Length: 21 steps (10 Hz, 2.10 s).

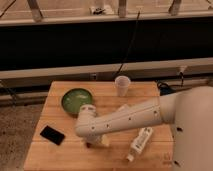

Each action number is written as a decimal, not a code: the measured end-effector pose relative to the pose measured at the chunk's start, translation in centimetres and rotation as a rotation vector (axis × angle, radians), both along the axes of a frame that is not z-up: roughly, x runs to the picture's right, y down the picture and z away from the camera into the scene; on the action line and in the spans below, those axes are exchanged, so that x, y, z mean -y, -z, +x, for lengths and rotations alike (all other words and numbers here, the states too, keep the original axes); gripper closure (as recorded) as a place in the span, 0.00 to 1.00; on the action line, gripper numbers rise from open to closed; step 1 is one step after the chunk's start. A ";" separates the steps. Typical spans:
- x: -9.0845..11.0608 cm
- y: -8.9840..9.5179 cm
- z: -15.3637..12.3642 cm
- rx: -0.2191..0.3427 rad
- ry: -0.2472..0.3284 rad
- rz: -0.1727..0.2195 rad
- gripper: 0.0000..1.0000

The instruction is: Place the pepper in the ceramic bowl

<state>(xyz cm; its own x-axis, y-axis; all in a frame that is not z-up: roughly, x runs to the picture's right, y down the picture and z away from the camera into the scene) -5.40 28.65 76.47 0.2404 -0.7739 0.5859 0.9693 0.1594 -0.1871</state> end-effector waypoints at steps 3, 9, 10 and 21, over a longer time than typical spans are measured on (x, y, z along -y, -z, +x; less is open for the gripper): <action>-0.3 -0.2 0.0 0.004 0.002 -0.006 0.20; -1.0 -0.4 0.1 0.010 0.007 -0.025 0.43; -1.1 -0.5 0.1 0.010 0.007 -0.028 0.50; 1.8 -0.2 1.8 -0.007 -0.033 0.009 0.99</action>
